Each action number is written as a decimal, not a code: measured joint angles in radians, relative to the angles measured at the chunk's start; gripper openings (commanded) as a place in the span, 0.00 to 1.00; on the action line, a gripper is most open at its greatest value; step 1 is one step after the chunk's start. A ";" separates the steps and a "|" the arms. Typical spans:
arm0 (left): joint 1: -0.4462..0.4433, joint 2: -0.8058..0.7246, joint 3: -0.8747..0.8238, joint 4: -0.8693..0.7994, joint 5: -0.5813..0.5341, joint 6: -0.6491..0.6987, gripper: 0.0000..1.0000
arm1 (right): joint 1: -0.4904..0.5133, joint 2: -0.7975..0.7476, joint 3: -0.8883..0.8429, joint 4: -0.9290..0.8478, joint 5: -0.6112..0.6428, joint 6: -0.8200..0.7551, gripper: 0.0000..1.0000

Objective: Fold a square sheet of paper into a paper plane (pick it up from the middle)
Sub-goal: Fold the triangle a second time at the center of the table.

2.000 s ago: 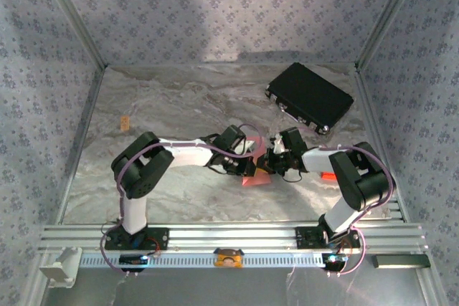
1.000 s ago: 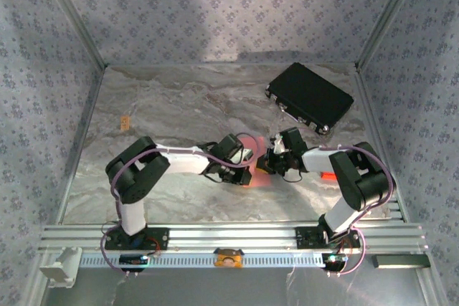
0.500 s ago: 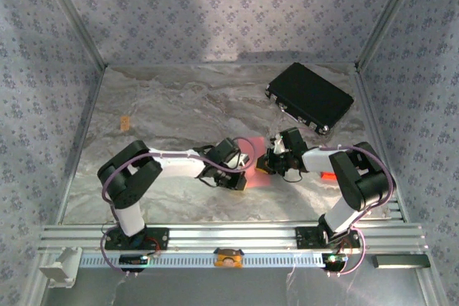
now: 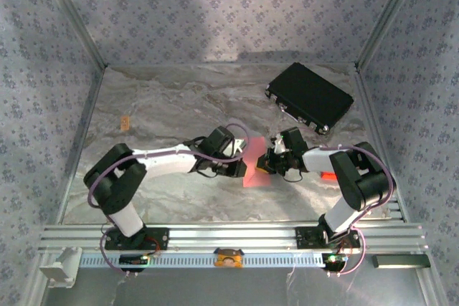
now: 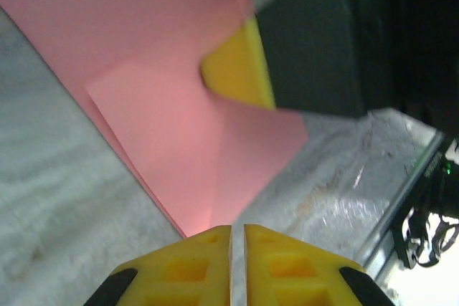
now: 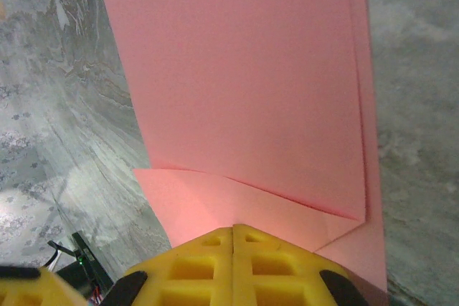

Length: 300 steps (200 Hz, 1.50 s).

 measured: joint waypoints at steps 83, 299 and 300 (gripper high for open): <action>0.004 0.193 0.076 0.036 0.032 -0.004 0.06 | -0.005 -0.012 0.000 -0.012 0.004 0.001 0.01; -0.008 0.185 0.050 0.082 0.006 -0.006 0.01 | -0.147 0.013 0.044 -0.075 -0.010 -0.039 0.02; -0.008 0.185 0.050 0.082 0.006 -0.006 0.01 | -0.147 0.013 0.044 -0.076 -0.010 -0.039 0.02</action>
